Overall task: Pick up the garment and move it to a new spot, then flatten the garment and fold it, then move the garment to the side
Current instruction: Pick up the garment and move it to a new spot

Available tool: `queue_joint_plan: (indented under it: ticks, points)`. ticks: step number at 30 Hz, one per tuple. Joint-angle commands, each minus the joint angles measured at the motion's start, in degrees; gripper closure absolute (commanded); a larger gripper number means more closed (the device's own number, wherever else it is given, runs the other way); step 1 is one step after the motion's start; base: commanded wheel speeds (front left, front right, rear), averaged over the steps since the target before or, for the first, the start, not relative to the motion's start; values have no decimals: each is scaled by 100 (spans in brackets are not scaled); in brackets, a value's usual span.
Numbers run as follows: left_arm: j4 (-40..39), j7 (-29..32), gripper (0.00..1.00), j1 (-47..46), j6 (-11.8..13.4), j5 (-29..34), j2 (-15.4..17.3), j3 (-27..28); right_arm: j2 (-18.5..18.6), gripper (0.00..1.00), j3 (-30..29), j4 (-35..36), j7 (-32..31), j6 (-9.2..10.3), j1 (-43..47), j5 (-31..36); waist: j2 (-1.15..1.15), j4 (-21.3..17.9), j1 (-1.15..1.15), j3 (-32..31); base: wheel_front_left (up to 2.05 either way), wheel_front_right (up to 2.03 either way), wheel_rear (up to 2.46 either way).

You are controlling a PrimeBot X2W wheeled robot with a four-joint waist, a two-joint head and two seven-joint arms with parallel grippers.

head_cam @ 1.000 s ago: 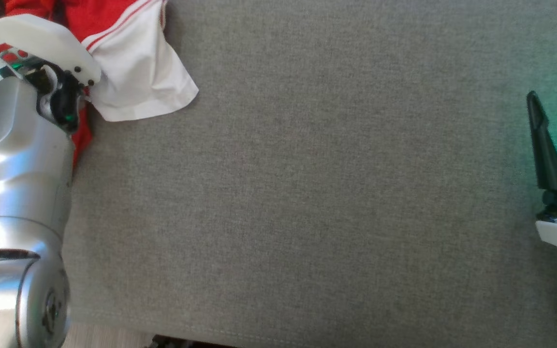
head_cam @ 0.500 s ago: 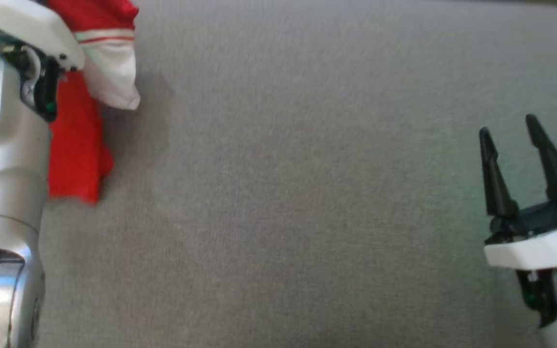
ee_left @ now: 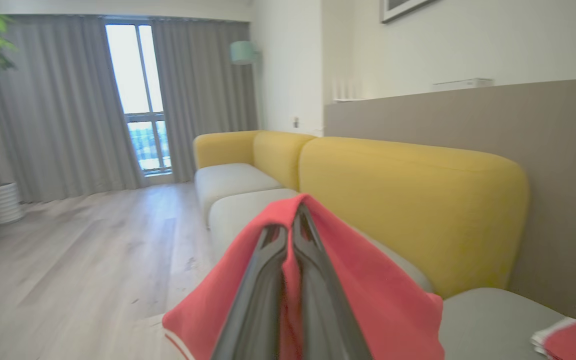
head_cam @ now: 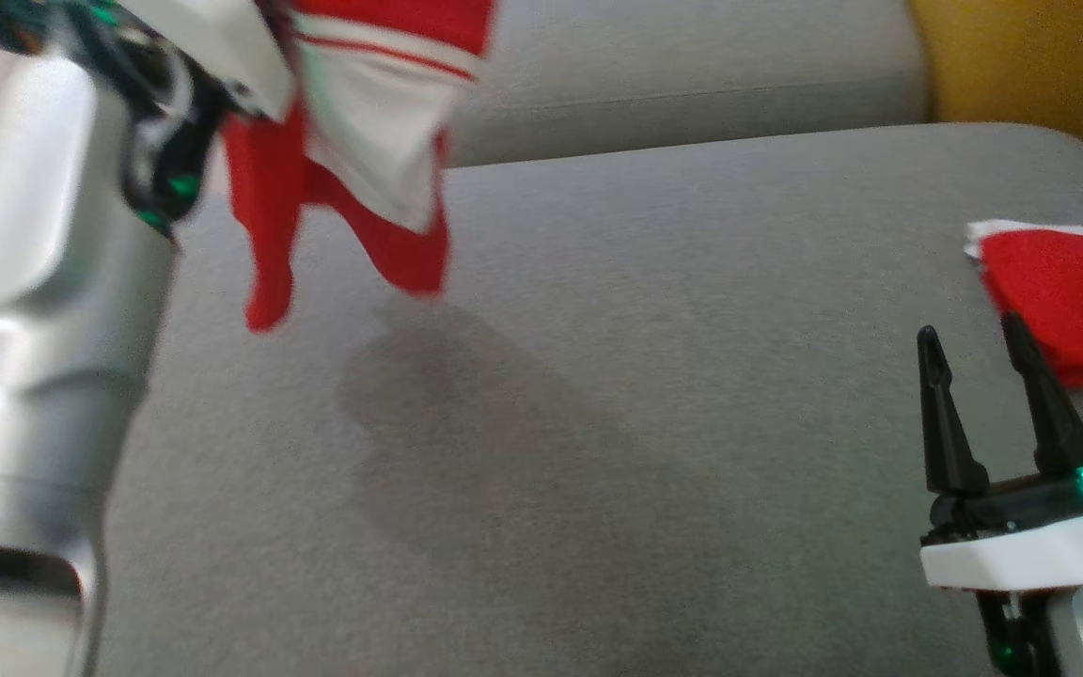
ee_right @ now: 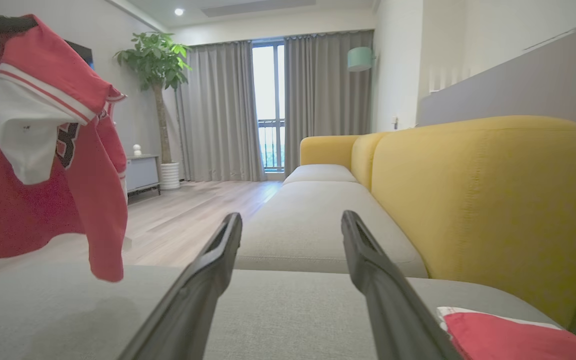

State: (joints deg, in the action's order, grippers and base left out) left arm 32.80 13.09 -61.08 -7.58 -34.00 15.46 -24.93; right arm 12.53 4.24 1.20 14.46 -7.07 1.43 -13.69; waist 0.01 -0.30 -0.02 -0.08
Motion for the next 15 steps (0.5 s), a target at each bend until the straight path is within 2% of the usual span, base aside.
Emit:
queue_joint_plan:
  ticks: [1, 9, 15]
  points:
    - [-288, 49, 100, -174, 10, -39, 196, 101, 24, 0, 92, 207, 53, -42, -168, -3, -1, -324, 2, -145, 0, 0, 0]
    - [-1539, 613, 100, 907, 77, -271, -133, -497, -88, 0, 127, 256, 53, -42, -186, -45, -1, -874, 2, 281, 0, 0, 0]
    - [-1613, 549, 100, 1836, 237, -109, -239, -967, -219, 0, 228, 341, 53, -42, -397, -33, -1, -1253, 2, 891, 0, 0, 0]
